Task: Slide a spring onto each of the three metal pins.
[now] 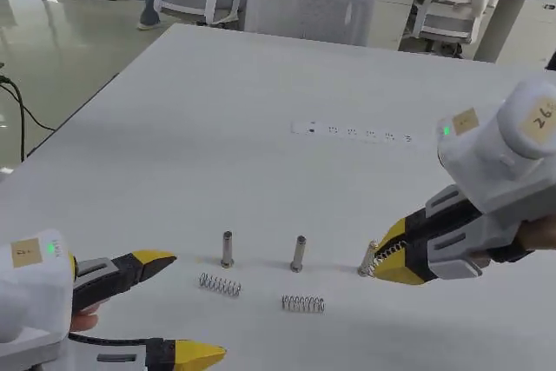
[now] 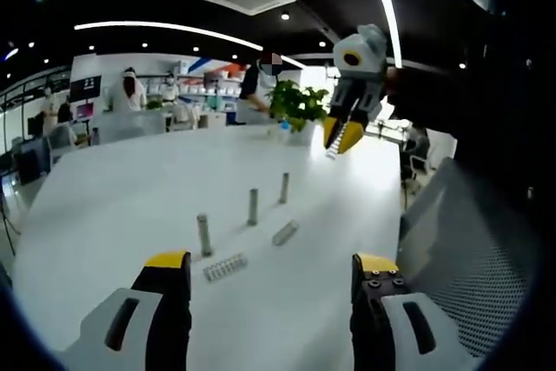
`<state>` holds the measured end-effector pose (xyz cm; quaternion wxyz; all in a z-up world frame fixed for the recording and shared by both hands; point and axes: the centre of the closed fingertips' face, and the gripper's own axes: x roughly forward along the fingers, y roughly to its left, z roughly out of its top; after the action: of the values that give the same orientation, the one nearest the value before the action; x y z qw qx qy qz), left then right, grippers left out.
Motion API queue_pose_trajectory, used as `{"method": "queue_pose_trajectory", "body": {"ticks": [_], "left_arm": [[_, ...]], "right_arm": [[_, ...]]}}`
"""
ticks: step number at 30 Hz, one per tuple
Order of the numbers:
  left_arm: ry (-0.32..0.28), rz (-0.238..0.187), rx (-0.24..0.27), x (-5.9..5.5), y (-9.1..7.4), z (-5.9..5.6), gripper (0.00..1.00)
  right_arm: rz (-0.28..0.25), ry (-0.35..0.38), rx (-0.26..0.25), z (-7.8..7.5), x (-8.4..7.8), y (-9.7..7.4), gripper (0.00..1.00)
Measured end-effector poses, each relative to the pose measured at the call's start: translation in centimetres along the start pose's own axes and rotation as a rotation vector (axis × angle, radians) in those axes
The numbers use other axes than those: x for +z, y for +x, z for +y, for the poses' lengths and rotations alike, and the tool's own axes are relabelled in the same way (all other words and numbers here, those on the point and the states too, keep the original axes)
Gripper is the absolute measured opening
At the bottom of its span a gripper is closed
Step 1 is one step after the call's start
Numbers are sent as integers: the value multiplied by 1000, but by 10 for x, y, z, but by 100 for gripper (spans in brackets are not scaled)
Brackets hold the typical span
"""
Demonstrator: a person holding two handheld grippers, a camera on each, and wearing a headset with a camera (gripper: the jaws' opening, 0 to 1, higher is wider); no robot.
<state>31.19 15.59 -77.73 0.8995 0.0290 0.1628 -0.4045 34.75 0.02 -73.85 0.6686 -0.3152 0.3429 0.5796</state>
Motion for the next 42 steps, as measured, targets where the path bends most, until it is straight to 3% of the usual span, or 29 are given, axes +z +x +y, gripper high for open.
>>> {"method": "queue_pose_trajectory", "body": {"ticks": [10,17,21,33,42], "left_arm": [[25,7,23,-1,-2,5,73],[61,20,35,-2,-3,7,73],[83,31,42,-2,-4,7,74],[68,26,47,-3,-7,4,73],[57,27,48,-6,-9,5,72]], "right_arm": [[94,-2,-52,-38,-17,1,9],[167,-14,-85,-62,-27,12,9],[178,-14,-80,-68,-27,19,9],[270,-42,-86,-79,-43,37,9],[290,-42,-68,-80,-43,44,9]]}}
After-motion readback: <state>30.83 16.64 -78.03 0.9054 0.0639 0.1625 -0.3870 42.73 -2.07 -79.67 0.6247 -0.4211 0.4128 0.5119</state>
